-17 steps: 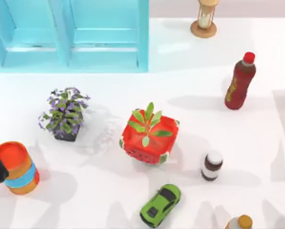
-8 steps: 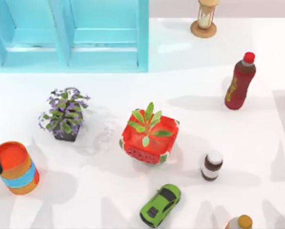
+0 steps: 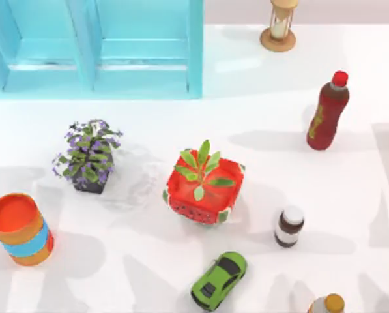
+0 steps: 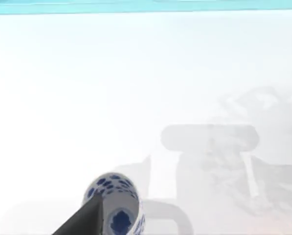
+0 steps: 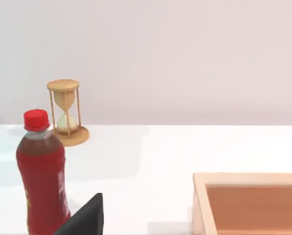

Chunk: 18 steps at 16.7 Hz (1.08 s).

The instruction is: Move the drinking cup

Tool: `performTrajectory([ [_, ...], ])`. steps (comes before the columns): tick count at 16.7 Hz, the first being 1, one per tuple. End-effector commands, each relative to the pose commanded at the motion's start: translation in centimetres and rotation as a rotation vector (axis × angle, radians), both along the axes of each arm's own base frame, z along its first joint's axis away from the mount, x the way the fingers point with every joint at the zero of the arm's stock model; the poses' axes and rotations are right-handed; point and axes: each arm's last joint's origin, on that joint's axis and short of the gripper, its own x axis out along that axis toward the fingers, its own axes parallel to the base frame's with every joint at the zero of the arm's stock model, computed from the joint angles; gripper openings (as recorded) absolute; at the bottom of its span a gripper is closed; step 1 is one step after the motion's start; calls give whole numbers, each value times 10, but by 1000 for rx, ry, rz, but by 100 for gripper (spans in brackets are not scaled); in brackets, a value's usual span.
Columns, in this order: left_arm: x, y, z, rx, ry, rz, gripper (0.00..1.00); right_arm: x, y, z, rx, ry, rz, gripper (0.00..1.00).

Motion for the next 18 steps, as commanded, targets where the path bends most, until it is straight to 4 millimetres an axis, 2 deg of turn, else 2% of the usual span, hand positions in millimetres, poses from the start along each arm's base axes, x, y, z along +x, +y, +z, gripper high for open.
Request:
performTrajectory([
  [4, 28, 8, 17, 1, 179, 9, 100, 0, 0, 0, 0, 0, 0, 100],
  [8, 61, 16, 24, -4, 370, 5, 100, 0, 0, 0, 0, 0, 0, 100],
  [15, 128, 39, 13, -35, 744, -4, 100, 0, 0, 0, 0, 0, 0, 100],
  [18, 148, 49, 6, -51, 860, -9, 100, 0, 0, 0, 0, 0, 0, 100],
])
